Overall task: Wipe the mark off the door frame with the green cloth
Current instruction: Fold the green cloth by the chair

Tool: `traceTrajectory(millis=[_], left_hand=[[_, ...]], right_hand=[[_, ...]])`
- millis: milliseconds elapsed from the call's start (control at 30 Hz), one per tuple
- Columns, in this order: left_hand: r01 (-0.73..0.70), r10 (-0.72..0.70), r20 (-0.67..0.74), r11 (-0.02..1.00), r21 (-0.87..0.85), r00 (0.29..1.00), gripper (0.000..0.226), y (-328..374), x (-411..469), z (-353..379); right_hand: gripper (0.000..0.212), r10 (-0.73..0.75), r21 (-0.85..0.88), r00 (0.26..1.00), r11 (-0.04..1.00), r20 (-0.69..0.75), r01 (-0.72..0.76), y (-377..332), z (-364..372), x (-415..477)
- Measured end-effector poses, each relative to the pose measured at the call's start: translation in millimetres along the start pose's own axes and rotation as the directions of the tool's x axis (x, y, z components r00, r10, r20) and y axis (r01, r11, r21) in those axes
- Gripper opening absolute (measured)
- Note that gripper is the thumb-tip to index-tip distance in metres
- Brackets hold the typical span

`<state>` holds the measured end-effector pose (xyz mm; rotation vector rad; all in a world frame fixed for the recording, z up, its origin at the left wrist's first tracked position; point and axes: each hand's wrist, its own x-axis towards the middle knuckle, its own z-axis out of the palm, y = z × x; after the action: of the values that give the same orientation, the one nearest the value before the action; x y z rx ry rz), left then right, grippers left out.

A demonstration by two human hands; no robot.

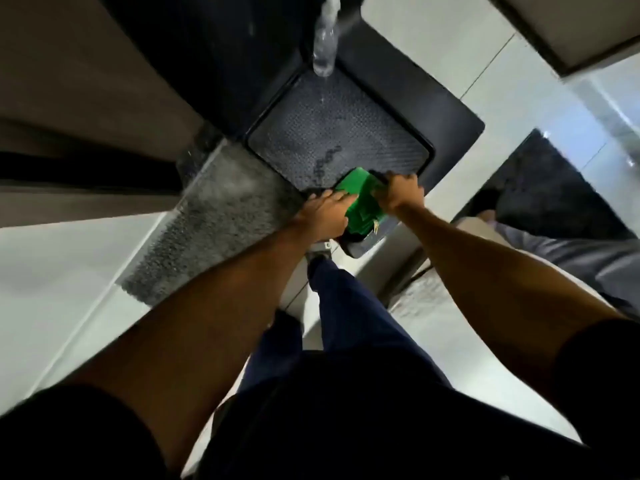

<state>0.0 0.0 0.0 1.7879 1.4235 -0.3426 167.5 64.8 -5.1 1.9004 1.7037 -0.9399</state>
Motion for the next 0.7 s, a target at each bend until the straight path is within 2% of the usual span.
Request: traceTrajectory(millis=[100, 233, 300, 367, 467, 567, 700], left_hand=[[0.057, -0.052, 0.074, 0.995, -0.077, 0.996, 0.064, -4, 13, -1], [0.123, -0.104, 0.146, 0.984, -0.127, 0.984, 0.062, -3, 9, -2], [0.135, -0.117, 0.122, 0.979, -0.155, 0.986, 0.061, -4, 4, -7], [0.122, -0.124, -0.004, 0.976, -0.181, 0.992, 0.061, -6, -6, -13], [0.128, -0.181, -0.23, 0.965, -0.23, 0.956, 0.072, -19, -26, -33], [0.142, -0.231, -0.236, 0.928, -0.344, 0.944, 0.082, -38, -47, -48], [0.143, -0.353, -0.244, 0.783, -0.606, 0.903, 0.042, -71, -91, -68]], right_hand=[[0.049, 0.022, 0.034, 1.0, 0.999, -0.017, -0.021, -1, 2, 14], [0.058, 0.076, 0.102, 0.994, 0.991, 0.083, -0.085, -2, 4, 15], [0.055, 0.06, 0.123, 0.991, 0.99, 0.117, -0.075, -4, 2, 13], [0.052, -0.014, 0.18, 0.993, 0.984, 0.116, -0.007, -8, 3, 5], [0.044, -0.165, 0.342, 0.984, 0.93, 0.061, 0.135, -27, -4, -11], [0.034, -0.344, 0.36, 0.939, 0.879, 0.023, 0.313, -53, -18, -29], [0.027, -0.524, 0.432, 0.851, 0.776, 0.038, 0.459, -111, -49, -61]])
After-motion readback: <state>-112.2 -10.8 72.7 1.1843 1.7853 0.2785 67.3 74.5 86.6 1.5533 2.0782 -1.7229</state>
